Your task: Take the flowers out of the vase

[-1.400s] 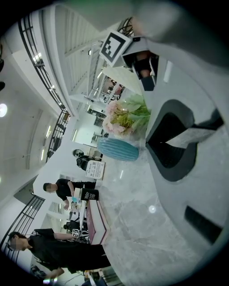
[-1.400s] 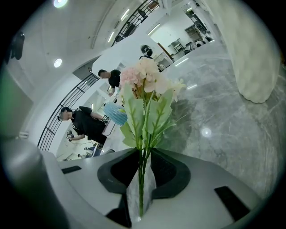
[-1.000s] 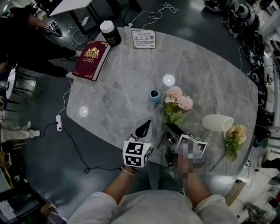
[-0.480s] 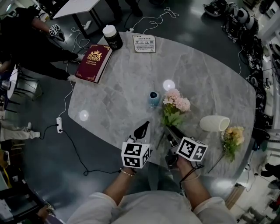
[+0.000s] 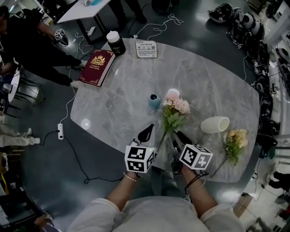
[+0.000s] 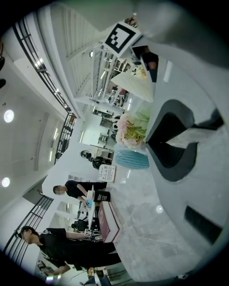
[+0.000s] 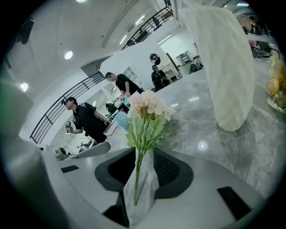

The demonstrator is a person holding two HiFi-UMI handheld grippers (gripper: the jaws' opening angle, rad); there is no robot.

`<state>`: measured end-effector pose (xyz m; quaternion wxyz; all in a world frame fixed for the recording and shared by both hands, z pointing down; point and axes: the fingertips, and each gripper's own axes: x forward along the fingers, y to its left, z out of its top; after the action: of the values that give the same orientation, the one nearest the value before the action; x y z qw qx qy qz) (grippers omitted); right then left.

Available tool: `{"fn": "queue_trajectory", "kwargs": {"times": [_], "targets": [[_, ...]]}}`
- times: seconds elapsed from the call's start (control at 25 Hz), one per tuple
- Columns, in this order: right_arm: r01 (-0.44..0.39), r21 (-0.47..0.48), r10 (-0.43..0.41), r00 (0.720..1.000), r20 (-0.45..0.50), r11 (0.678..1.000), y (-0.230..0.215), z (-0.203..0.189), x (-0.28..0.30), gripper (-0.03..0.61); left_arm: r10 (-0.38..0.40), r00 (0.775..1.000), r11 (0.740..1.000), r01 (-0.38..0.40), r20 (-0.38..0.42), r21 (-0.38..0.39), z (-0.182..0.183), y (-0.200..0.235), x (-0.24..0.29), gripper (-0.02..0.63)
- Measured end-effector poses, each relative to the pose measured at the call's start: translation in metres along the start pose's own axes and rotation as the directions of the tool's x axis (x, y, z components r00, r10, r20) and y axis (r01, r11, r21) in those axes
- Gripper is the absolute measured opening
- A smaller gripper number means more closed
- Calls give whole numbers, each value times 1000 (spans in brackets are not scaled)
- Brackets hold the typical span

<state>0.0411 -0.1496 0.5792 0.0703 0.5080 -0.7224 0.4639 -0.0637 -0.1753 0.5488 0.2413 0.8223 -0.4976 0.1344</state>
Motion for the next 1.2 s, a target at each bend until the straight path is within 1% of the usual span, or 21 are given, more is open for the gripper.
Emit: {"fn": "queue_trajectory", "kwargs": {"times": [0.08,0.28,0.52,0.84,0.96,1.2], "targets": [[-2,-11,2,1000,7,1000,0,3,-8,112,-2,1000,1000,2,7,-2,3,-8,-3,8],[-12,-34,13,999,32,999,5,11,-22,71,-4,1000,1000,3,23,24,10,-24,-10,8],[-20,-87,25,998,54,996,14,19,-40,34,-1,999,999,-1,51,46,24,-42,-24,8],[-27,-138,42,993,111,990,24,34,-68,18,11,994,998,-17,105,58,45,-65,-40,8],[-26,-175,50,990,135,984,26,40,-82,15,15,992,998,-23,126,62,49,-76,-46,8],[-22,-267,72,981,182,964,29,54,-109,8,66,984,997,-71,165,25,56,-88,-61,8]]}}
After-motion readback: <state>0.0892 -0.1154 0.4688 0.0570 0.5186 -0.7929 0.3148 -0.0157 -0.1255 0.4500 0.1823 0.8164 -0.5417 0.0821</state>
